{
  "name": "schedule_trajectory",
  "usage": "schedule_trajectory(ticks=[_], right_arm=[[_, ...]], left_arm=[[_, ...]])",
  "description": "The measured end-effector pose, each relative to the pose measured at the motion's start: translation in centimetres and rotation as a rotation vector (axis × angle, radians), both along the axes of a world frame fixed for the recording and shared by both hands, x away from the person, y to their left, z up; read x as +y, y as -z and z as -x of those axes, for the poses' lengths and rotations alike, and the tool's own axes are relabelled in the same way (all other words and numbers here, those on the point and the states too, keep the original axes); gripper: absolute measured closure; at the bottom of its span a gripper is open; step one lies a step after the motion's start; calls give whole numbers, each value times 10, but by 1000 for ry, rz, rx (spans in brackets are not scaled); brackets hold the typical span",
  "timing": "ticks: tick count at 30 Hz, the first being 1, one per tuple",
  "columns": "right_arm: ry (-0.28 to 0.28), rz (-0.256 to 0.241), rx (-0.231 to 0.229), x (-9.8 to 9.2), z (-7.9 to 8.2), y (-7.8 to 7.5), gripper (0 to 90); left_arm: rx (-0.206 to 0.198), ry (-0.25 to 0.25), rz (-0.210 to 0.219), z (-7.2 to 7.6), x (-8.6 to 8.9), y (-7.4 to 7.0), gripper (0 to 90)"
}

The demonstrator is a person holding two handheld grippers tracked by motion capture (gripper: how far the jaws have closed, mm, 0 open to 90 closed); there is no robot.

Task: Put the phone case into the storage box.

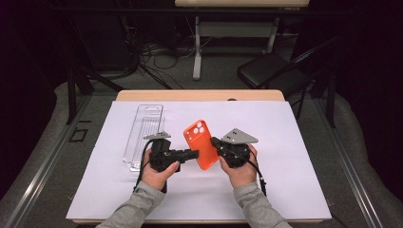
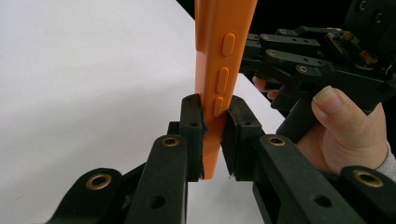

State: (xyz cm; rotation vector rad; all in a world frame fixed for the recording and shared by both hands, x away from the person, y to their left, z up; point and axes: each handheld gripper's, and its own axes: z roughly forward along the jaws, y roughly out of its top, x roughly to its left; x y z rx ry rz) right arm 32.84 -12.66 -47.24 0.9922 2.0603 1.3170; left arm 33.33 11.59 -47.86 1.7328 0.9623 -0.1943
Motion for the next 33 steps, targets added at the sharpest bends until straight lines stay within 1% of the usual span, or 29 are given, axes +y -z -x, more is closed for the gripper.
schedule_trajectory(ticks=[14,33], right_arm=[[-1,5,2,1,0,1,893],[-6,0,6,1,1,1,889]], left_arm=[[-1,-4,-14,1,0,-1,797],[-9,-4,-17,2,1,-1,800]])
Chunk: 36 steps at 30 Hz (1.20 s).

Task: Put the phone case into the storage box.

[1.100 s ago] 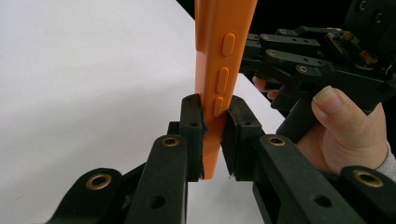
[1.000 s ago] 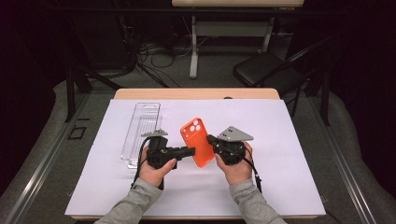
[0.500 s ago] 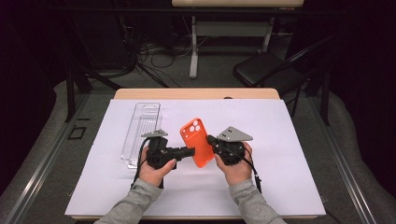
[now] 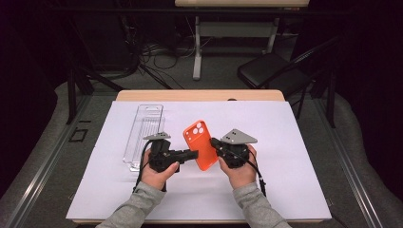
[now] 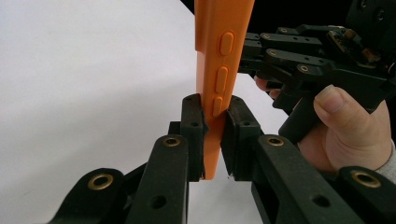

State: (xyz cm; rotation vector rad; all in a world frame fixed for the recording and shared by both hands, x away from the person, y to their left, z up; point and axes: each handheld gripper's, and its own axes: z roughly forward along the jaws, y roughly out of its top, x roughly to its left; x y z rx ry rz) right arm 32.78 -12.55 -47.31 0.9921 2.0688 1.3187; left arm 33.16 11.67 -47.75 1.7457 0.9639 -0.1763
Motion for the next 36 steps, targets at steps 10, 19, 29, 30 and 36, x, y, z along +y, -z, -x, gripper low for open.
schedule_trajectory(ticks=[10,19,29,30,36], right_arm=[[-1,-6,-2,1,1,0,885],[-4,-11,-4,1,1,0,864],[-11,-17,-12,1,1,0,790],[-14,-19,-15,1,2,0,778],[-30,-31,-27,1,2,-1,715]], left_arm=[[-4,5,0,0,1,0,801],[-2,-1,4,0,2,0,801],[1,-3,9,-2,5,0,801],[5,-6,12,-3,6,0,802],[6,-17,3,-6,10,1,801]])
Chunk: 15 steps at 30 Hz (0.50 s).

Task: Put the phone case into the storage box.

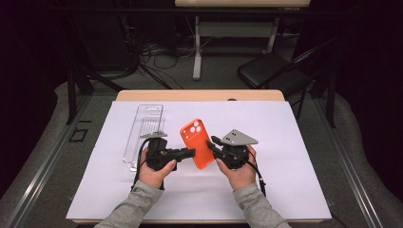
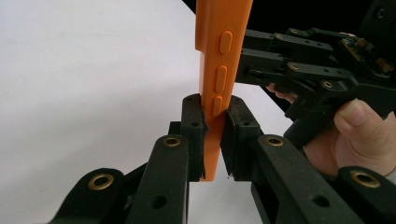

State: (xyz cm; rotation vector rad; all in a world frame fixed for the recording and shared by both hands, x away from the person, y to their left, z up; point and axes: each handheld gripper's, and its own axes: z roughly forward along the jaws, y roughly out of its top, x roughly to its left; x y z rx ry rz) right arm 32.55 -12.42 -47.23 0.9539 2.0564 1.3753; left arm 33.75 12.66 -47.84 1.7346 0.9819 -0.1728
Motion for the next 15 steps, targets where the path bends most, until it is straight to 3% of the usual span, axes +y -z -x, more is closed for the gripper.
schedule_trajectory(ticks=[15], right_arm=[[-36,-14,8,-7,-3,-3,574]], left_arm=[[-30,-15,-21,-7,19,-5,801]])
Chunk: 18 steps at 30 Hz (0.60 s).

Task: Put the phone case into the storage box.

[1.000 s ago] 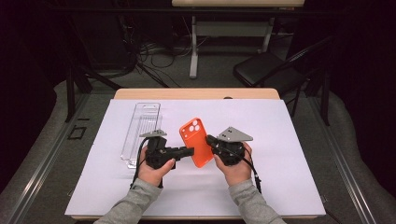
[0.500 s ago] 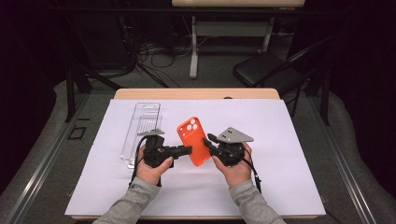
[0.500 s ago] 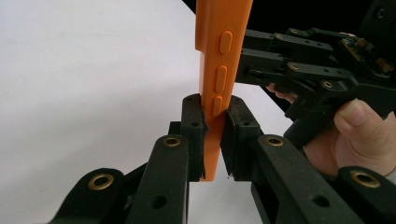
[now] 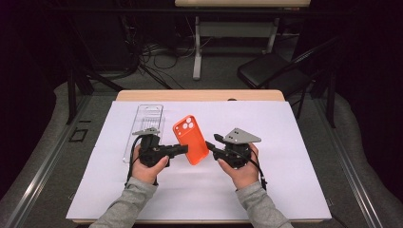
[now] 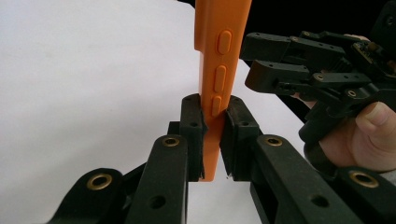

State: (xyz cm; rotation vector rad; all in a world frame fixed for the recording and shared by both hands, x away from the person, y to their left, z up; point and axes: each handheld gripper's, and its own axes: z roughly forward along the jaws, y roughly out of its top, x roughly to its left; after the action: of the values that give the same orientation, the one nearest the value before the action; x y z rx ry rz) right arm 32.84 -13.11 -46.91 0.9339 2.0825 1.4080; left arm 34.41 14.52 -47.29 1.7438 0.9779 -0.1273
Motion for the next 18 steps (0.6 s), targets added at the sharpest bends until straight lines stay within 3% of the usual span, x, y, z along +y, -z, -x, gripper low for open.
schedule_trajectory(ticks=[10,18], right_arm=[[-43,1,-9,-6,1,-6,526],[-97,-33,3,-11,3,-16,505]], left_arm=[[-47,60,-18,1,10,-11,801],[-79,98,-36,2,17,-17,801]])
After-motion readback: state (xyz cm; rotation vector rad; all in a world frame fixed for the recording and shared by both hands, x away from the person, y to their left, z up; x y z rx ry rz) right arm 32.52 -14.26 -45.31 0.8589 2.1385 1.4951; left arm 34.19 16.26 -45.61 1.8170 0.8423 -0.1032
